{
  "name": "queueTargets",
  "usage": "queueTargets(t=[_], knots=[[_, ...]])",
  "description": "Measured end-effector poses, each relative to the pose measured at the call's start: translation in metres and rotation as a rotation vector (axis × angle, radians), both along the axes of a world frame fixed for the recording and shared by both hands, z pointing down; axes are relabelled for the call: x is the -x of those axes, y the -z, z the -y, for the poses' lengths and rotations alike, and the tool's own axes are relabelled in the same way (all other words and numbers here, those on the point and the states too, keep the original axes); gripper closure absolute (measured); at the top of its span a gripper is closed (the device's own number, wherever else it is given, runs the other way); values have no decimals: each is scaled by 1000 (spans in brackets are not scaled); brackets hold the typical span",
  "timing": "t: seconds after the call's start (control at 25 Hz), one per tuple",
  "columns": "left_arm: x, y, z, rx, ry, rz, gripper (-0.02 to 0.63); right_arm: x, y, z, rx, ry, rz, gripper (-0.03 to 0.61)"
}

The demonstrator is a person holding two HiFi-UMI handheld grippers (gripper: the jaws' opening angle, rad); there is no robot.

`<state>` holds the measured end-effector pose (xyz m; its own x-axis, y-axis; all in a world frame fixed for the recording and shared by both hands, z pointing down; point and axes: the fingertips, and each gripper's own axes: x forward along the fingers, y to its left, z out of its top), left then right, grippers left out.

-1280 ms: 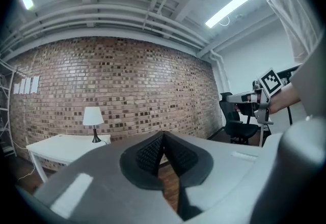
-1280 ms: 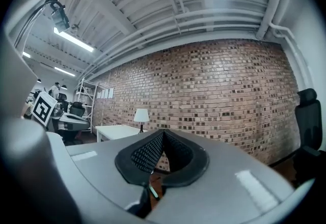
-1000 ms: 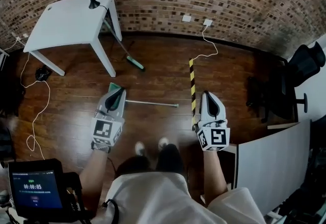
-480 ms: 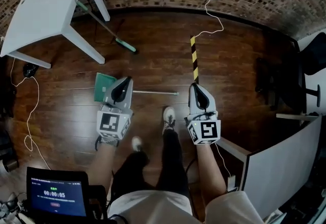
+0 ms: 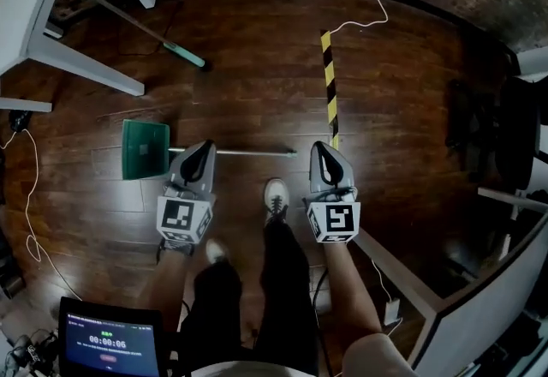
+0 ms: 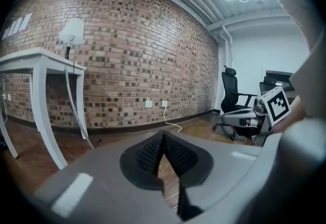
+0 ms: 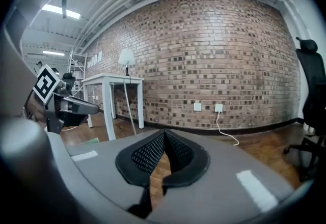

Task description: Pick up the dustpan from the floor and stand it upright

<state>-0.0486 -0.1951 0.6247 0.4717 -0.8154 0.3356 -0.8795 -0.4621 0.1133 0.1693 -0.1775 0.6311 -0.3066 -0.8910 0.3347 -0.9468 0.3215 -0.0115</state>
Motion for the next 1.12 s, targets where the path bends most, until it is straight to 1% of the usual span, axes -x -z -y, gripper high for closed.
queueTargets(t=[0.2,0.36,0.56,0.72,0.8,0.84,1.0,1.12], knots=[[-29,-103,5,47,-34,-9,612,-22,-111,-7,60,-20,-2,572],[-50,-162,5,75,-79,-8,612,-24,-171,-18,105,21,-20,563],[-77,-234,-2,100,-156,-1,612,-33,-253,-36,158,18,-20,507],[-78,-280,-8,120,-165,3,612,-30,-320,-49,198,41,-17,449],[-78,-299,-9,128,-172,11,612,-26,-352,-54,224,67,-10,389],[-78,-306,-10,130,-175,14,612,-24,-366,-57,239,80,-13,369],[-79,-326,-4,124,-180,22,612,-21,-418,-63,303,112,-87,350],[-74,-337,3,114,-166,27,612,-24,-448,-65,333,107,-137,350]])
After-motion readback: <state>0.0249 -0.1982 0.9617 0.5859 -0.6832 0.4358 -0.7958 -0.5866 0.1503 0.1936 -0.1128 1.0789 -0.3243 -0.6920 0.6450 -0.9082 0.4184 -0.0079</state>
